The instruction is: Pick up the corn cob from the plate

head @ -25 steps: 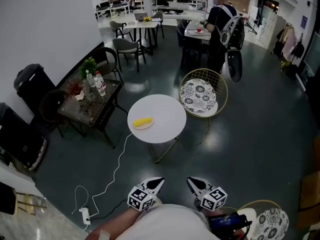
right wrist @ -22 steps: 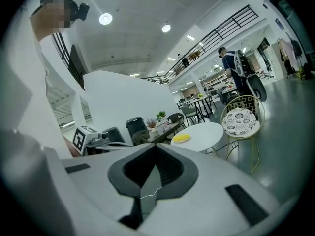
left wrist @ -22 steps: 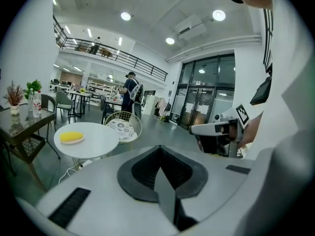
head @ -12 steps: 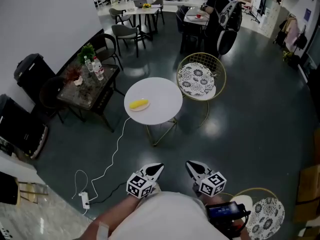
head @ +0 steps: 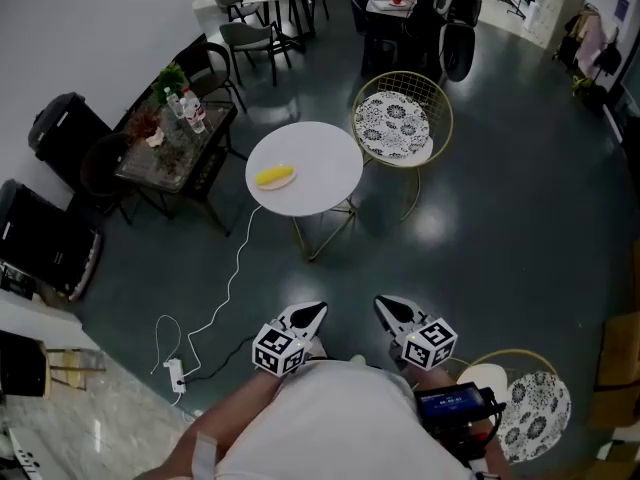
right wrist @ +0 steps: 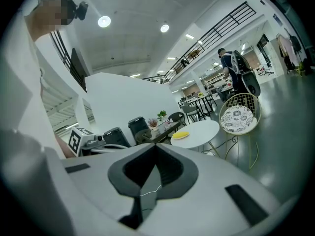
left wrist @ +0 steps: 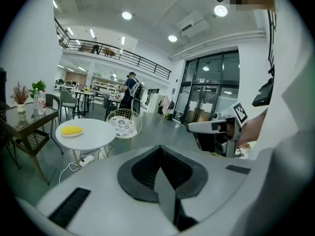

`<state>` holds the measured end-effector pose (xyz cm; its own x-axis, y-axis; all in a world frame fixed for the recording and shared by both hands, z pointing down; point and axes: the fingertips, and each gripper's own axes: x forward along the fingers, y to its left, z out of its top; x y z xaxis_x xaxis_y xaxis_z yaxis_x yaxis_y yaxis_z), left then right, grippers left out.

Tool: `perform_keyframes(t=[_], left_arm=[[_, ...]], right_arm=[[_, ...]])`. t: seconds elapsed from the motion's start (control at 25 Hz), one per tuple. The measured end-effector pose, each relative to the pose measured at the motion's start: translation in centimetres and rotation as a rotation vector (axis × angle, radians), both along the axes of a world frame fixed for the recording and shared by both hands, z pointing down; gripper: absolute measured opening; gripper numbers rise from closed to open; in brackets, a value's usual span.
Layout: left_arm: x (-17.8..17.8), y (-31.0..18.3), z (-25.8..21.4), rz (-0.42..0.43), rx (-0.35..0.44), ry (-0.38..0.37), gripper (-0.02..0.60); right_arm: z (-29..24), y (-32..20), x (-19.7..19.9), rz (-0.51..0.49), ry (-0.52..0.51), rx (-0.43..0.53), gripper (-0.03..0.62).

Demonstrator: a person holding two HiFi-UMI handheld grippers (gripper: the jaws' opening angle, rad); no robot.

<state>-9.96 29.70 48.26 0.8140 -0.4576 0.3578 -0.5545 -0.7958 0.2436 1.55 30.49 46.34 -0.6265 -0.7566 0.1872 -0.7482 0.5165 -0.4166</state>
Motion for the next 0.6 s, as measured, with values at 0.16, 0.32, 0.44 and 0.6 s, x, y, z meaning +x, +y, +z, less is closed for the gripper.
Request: perform_keyframes(t=[0.16, 0.32, 0.44, 0.6], left_arm=[[0.6, 0.1, 0.1, -0.002, 0.005, -0.005, 0.008], [1.2, 0.7, 0.2, -0.003, 0.003, -0.013, 0.008], [1.4, 0.9, 0.4, -0.009, 0.003, -0.018, 0.008], [1.7, 1.4, 0.4, -0.011, 0.005, -0.021, 0.008]], right_arm=[[0.0, 0.2, 0.4, 0.002, -0.009, 0.005, 0.008], [0.4, 1.3, 1.0, 0.009, -0.017, -0.005, 0.008], [0.6, 1.8, 1.3, 0.01, -0.018, -0.008, 0.008], [0.7, 2.1, 1.6, 0.008, -0.016, -0.004, 0.008]])
